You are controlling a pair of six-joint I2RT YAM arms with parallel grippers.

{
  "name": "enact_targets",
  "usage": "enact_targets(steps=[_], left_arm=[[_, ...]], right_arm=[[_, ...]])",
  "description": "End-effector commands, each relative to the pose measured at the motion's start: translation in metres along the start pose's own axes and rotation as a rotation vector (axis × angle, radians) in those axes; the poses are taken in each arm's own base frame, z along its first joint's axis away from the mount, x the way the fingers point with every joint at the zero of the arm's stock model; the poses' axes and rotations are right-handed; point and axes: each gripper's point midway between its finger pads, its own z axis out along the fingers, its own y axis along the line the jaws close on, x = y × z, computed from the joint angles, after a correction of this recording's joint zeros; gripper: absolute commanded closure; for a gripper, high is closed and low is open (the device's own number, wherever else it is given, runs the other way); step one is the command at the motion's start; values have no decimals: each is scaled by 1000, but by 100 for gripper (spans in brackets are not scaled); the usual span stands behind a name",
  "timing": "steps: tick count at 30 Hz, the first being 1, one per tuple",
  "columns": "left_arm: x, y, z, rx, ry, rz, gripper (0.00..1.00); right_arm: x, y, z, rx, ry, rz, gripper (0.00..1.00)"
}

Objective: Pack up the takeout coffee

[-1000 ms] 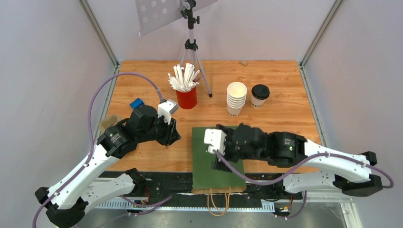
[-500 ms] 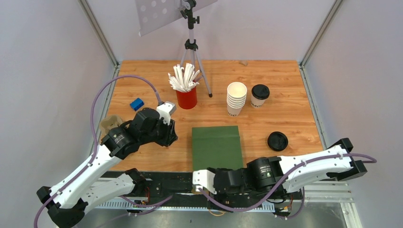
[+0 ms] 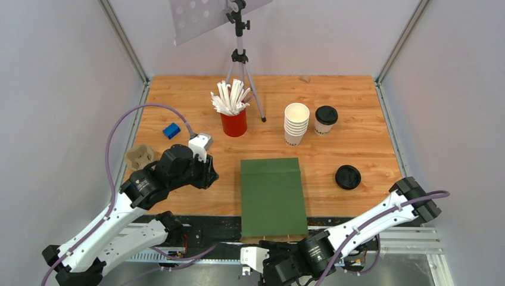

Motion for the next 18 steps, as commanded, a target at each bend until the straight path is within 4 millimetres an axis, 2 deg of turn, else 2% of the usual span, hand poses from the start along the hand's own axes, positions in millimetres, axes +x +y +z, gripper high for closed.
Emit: enact_targets(steps=[1,7,9,13,18], left_arm=[[-14,-5,-2,17,-62,-41,64],[-13,-2,-7,0,-59,-34,64],[-11,-1,-7,-2,-58,-33,64],[-9,1,-7,-8,-56,-38,64],[-8,0,-8,-7,-57,-49,64]], right_arm=[[-9,-9,16,77,-73,53,28],[-3,-22,25,153,-58,21,37],[-4,-24,24,171,-56,17,47],[-11,-27,16,184,-73,21,75],[-23,-32,0,204,-100,17,92]])
